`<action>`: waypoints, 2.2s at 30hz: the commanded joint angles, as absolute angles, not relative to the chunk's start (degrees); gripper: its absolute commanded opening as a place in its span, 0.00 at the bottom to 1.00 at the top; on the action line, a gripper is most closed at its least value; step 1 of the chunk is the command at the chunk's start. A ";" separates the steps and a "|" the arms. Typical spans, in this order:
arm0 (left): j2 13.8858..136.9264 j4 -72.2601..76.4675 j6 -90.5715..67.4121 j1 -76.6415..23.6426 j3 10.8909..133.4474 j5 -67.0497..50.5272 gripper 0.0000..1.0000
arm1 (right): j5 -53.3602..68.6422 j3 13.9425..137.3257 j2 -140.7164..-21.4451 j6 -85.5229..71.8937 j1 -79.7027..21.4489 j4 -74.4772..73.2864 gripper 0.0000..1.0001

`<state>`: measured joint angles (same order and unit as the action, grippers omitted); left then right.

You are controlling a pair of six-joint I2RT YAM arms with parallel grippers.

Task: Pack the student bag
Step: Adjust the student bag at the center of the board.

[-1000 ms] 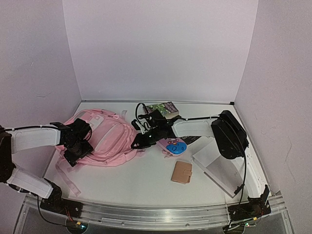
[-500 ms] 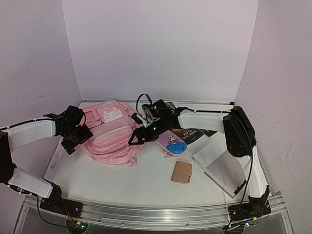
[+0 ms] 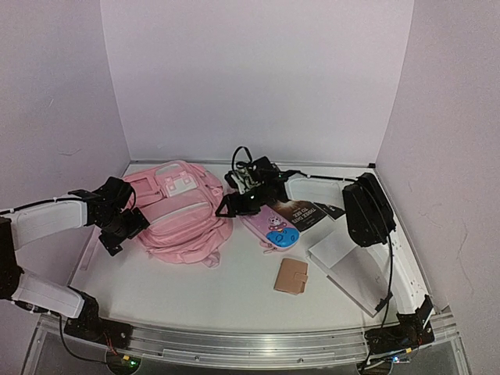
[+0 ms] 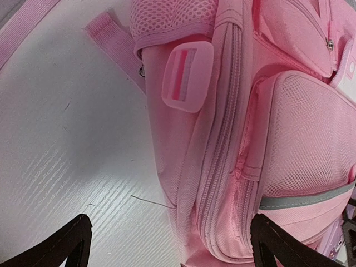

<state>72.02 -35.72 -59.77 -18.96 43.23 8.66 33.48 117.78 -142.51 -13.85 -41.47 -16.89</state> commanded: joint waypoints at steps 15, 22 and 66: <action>78.37 -31.09 -58.32 -19.15 46.67 6.64 1.00 | 42.11 108.33 -139.01 -14.58 -52.40 -16.44 0.64; 80.02 -33.75 -55.55 -19.16 51.80 8.60 1.00 | 44.56 105.63 -136.37 -13.79 -57.57 -16.35 0.61; 83.71 -52.42 -42.33 -40.08 65.26 19.39 1.00 | 42.58 96.94 -124.13 -13.22 -42.05 -17.30 0.63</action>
